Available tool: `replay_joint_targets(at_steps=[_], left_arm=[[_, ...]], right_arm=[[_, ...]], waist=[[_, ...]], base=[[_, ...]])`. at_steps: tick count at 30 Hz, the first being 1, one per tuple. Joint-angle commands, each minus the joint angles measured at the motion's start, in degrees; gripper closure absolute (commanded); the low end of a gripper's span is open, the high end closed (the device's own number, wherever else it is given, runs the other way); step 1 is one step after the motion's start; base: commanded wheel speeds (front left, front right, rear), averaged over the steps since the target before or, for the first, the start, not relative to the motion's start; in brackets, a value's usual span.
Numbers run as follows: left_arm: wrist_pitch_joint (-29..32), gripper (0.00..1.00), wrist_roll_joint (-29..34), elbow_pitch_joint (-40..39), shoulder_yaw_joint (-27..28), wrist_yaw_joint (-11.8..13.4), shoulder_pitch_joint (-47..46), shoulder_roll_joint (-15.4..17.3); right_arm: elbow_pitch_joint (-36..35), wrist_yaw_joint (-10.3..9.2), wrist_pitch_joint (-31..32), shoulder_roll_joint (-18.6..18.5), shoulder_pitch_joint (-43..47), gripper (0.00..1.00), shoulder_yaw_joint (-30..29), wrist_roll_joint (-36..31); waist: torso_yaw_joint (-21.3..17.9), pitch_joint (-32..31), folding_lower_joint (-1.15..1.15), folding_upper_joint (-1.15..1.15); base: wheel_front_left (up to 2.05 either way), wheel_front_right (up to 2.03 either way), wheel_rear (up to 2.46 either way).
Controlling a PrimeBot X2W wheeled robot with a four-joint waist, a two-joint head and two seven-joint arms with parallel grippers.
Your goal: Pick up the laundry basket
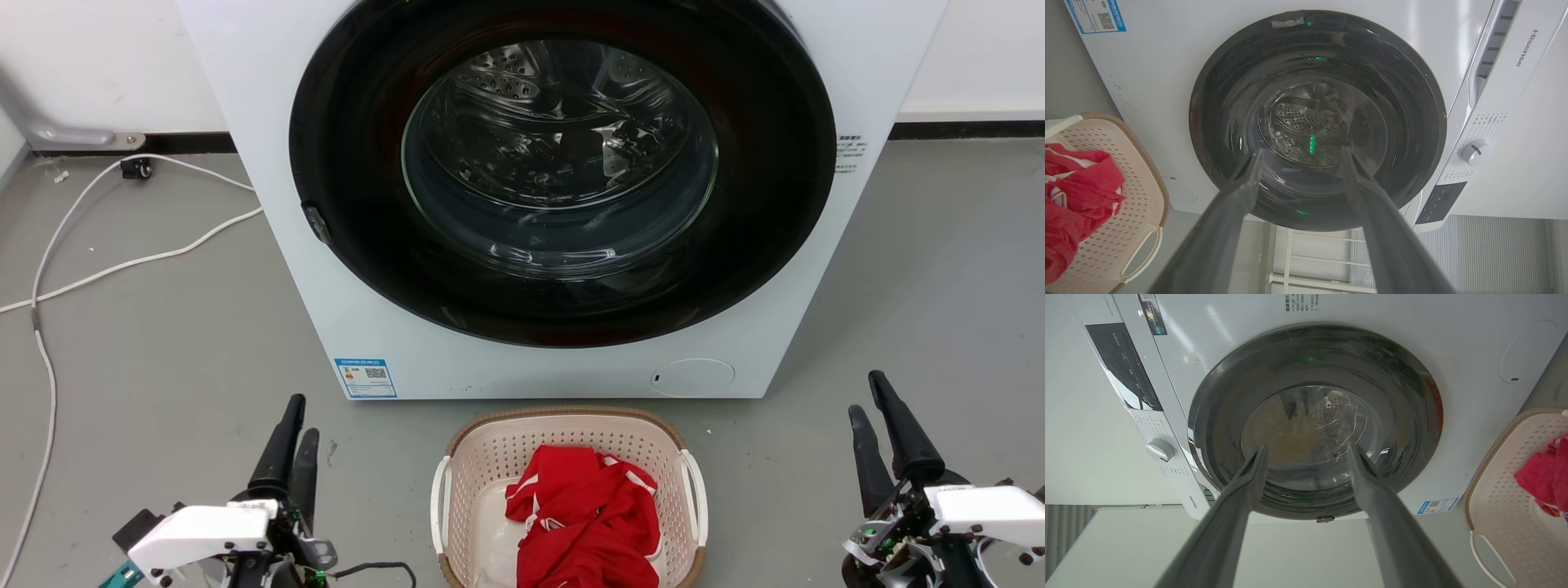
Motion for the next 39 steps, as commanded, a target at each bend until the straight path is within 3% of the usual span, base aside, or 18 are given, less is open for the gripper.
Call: replay_joint_targets(at_steps=[1, 10, 24, 39], left_arm=[[-0.51, 0.00, 0.62, -1.20, -0.62, -0.05, -1.25, 0.24], [-2.92, 0.00, 5.93, -3.09, -1.91, -0.07, -1.10, 0.22], [-6.18, 0.00, 24.71, -5.30, -4.81, 0.74, -0.50, 0.18], [-9.19, 0.00, 40.87, -5.56, -8.53, 2.40, -0.07, 0.13]], right_arm=[[-1.57, 0.00, -0.48, -0.17, -0.70, 0.00, 0.33, -0.39], [-3.81, 0.00, -3.02, -0.23, -0.02, 0.00, 1.46, -6.85], [-7.84, 0.01, -6.35, -0.14, 1.13, 0.00, 2.72, -30.83], [-9.02, 0.01, -9.12, -0.09, 2.53, 0.00, 3.53, -47.48]], waist=[[0.00, -0.01, 0.00, 0.00], [-0.01, -0.04, 0.00, 0.00], [-0.10, -0.15, 0.00, 0.00], [-0.23, -0.38, 0.00, 0.00]], base=[[0.00, 0.00, 0.00], [0.00, 0.00, 0.00], [0.00, 0.00, 0.00], [0.00, 0.00, 0.00]])
